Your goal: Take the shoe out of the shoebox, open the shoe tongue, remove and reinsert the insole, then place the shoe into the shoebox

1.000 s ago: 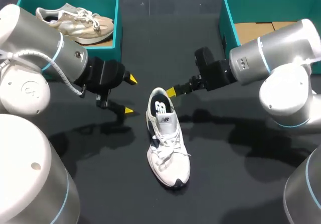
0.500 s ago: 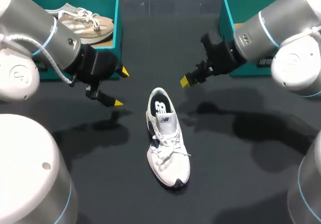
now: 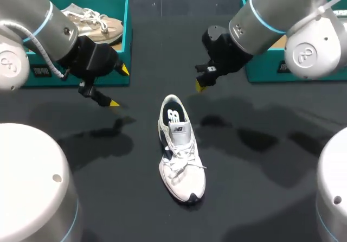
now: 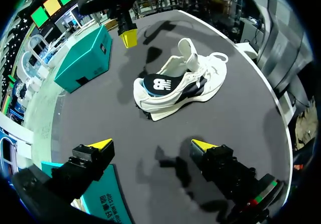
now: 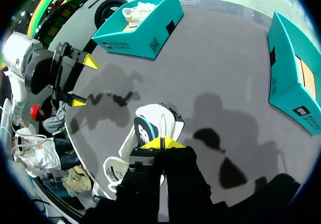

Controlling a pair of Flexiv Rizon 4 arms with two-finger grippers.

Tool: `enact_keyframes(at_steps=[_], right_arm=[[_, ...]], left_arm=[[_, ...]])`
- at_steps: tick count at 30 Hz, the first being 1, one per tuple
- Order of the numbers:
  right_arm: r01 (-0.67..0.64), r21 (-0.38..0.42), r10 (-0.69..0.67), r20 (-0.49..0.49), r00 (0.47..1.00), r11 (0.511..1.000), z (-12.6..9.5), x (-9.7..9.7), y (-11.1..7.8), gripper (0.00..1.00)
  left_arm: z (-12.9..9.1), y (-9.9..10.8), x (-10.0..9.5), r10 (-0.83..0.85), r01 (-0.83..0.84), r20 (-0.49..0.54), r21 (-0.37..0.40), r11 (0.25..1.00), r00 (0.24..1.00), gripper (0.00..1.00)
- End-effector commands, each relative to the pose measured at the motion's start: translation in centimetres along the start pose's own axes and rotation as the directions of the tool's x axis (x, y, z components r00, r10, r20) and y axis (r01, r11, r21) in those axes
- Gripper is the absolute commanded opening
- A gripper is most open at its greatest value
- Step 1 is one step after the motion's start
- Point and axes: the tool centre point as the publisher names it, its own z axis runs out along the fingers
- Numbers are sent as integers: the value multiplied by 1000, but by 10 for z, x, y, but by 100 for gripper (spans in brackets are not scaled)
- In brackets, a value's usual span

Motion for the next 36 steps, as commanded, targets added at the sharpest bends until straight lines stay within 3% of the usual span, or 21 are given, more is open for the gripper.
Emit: enact_keyframes(at_steps=[1, 3, 12, 14, 27, 36], right_arm=[[-2, 4, 2, 99, 995, 1000, 0, 3, 1, 0], [-2, 4, 2, 99, 995, 1000, 0, 3, 1, 0], [-25, -51, 36, 220, 975, 998, 32, 38, -6, 0], [-40, -55, 56, 331, 942, 998, 44, 45, -8, 0], [-40, -55, 56, 331, 942, 998, 44, 45, -8, 0], [-7, -46, 24, 392, 920, 999, 68, 44, -20, 0]], left_arm=[[0, 0, 2, 1, -1, 3, -1, 1000, 1000, 100], [-7, 4, -2, 54, -54, -12, -2, 999, 998, 100], [-32, 49, -17, 211, -210, -86, 27, 977, 974, 100], [-32, 49, -17, 211, -210, -86, 27, 977, 974, 100], [-32, 46, -17, 238, -236, -84, 37, 971, 968, 100], [-38, 55, -26, 293, -292, -97, 26, 956, 951, 100]])
